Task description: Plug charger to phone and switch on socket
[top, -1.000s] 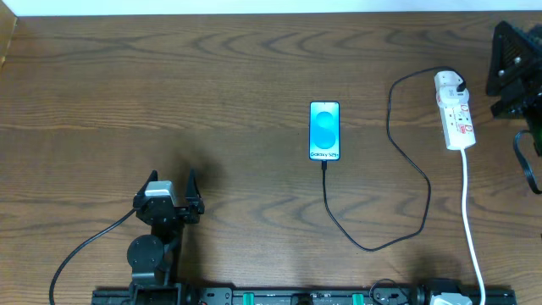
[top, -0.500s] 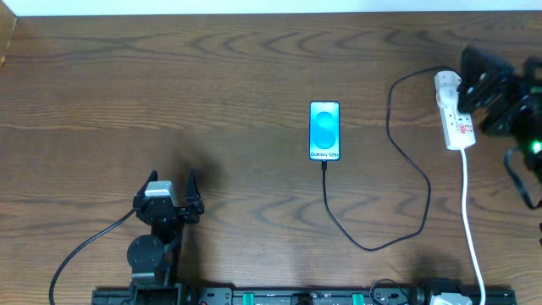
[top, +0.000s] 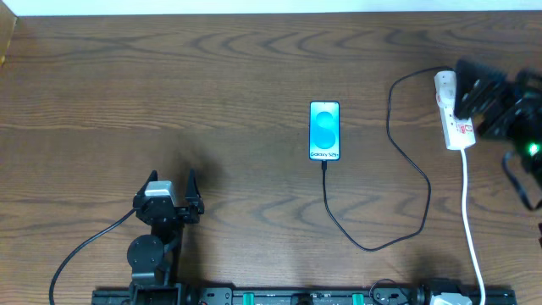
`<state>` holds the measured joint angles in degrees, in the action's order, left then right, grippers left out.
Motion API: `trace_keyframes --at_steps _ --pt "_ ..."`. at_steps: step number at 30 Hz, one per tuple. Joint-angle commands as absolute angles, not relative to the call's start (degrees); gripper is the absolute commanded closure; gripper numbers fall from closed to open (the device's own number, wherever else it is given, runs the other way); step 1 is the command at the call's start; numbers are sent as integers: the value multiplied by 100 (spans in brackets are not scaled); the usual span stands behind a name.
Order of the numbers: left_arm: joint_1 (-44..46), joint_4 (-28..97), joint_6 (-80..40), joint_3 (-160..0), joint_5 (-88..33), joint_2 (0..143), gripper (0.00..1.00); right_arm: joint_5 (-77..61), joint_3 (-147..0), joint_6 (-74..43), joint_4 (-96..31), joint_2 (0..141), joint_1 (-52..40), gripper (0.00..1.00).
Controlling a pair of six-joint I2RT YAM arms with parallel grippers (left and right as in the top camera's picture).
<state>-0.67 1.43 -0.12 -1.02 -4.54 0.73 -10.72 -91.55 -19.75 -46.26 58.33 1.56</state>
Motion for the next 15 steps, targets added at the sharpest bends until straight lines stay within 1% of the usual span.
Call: trace_keyframes --at_steps 1,4,7,15 --pt "-56 360 40 -23 -532 23 25 -1146 -9181 -1922 -3699 5802 106 1" --pt "-56 360 40 -23 -532 23 25 -1304 -9181 -1922 -2668 5802 106 1" --pt "-56 360 40 -23 -532 23 25 -1367 -9181 -1922 -2110 5802 108 1" --pt "-56 360 40 -23 -532 23 25 -1365 -9181 -1920 -1946 5774 106 1"
